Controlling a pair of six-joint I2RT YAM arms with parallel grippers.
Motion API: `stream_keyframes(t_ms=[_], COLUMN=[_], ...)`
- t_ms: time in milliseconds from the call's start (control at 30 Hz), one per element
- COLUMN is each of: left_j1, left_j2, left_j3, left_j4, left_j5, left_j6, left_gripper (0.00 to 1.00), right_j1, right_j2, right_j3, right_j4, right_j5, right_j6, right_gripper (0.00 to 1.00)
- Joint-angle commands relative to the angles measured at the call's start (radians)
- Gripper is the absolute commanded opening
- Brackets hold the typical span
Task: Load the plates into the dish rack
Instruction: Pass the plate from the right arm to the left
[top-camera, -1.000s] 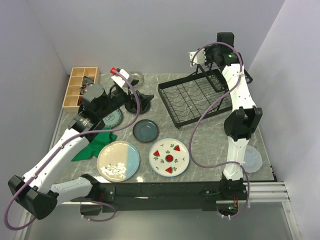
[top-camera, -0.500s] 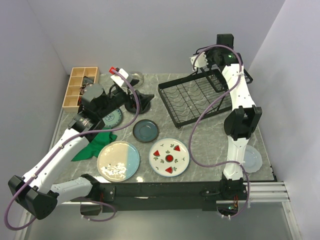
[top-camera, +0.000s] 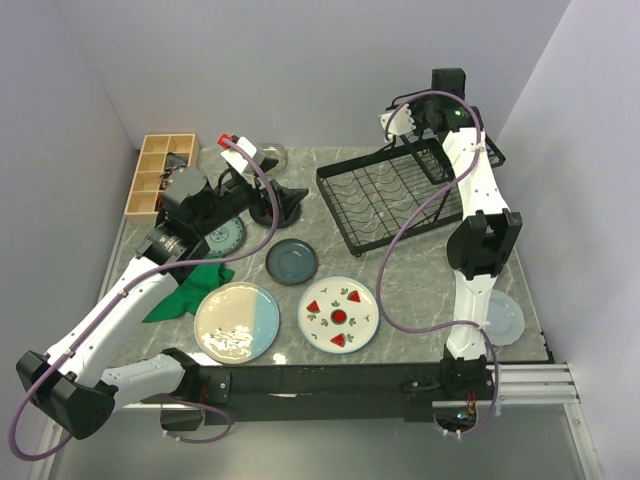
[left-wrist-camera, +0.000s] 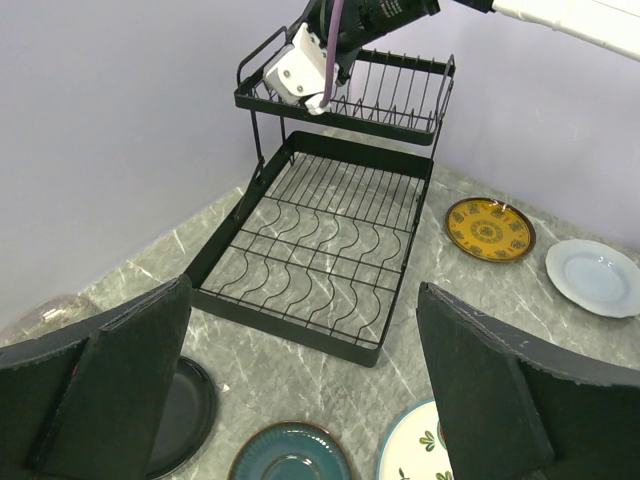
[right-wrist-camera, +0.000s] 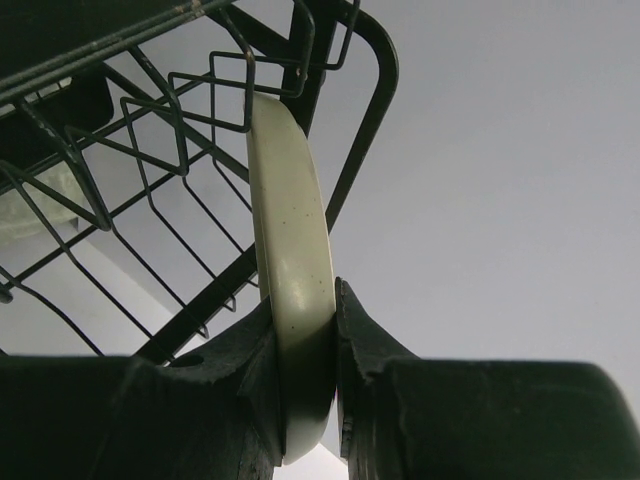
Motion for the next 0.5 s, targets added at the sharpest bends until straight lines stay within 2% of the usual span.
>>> stream_keyframes(t_ms=[0,467], left_j1=[0.007,0.01], left_j2=[-0.002,0.001], left_j3=[0.017,0.02], left_j4=[0.041,0.04], left_j5=[0.015,0.013], left_j6=[-0.007,-0.007], left_gripper=[0.99,0.99], right_j1=[-0.002,-0.013], right_j2=[0.022,0.015], right_j3=[0.055,0.037], right_j4=[0.064,0.094], right_j5=[0.013,-0.039], right_j6=[-0.191,-0.278], right_gripper=[0.12,0.13])
